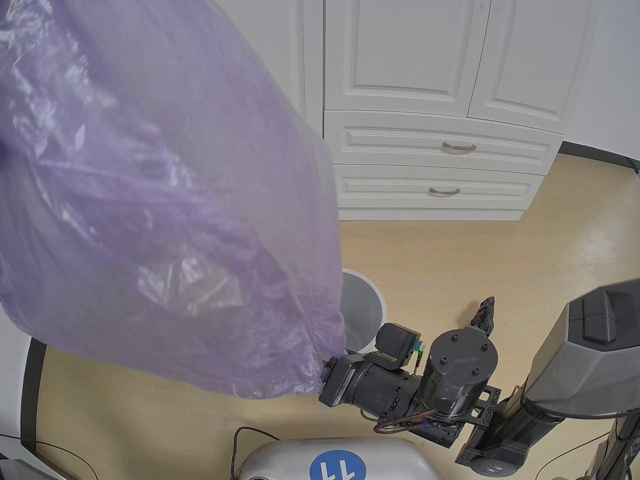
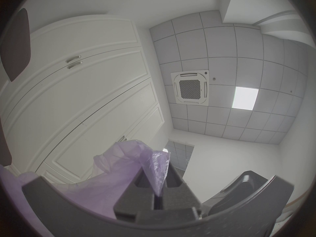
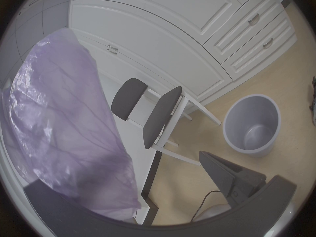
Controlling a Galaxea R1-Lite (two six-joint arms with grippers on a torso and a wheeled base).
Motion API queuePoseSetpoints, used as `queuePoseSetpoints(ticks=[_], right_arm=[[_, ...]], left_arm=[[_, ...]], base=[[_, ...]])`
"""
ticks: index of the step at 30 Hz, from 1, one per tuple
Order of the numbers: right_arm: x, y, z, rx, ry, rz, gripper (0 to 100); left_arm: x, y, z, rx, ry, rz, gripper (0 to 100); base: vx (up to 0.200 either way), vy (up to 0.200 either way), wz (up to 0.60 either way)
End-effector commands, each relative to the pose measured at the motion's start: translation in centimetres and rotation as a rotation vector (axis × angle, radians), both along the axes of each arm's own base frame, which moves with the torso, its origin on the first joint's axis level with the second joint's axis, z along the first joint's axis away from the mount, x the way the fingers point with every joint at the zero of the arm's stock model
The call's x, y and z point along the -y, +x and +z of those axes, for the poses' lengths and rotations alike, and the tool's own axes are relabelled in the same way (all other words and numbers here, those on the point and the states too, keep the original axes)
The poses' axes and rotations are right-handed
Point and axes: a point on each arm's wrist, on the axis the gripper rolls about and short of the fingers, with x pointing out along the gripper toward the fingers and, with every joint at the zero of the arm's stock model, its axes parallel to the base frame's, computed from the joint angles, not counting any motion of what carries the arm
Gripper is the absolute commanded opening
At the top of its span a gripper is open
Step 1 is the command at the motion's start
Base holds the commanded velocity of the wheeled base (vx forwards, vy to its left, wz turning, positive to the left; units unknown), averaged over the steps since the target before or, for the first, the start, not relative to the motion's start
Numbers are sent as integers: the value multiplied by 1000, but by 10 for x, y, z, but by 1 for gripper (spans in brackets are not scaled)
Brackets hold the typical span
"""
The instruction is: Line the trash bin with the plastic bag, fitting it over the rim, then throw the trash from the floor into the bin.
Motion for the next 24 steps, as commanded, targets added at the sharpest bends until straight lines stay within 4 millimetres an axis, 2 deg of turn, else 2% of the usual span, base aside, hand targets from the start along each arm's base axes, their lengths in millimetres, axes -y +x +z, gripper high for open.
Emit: queuePoseSetpoints(ticks=[1, 2, 6, 8, 17, 24], right_arm=[[2, 6, 1, 15, 14, -18, 100], [2, 6, 1, 15, 14, -18, 100], [5, -2, 29, 67, 84, -11, 100], [5, -5, 33, 72, 92, -5, 100], [-15, -7, 18, 55, 72, -43, 100], [-19, -6, 11, 45, 62, -46, 100]], left_arm=[[-1, 0, 0, -1, -3, -3, 0], [-1, 0, 0, -1, -3, -3, 0], [3, 2, -2, -10, 11, -3, 0], [5, 3, -3, -15, 15, -10, 0], [5, 3, -2, -21, 7, -19, 0], [4, 2, 0, -16, -2, -19, 0]], base=[[0, 0, 0], [0, 0, 0], [0, 0, 0], [0, 0, 0], [0, 0, 0], [0, 0, 0]])
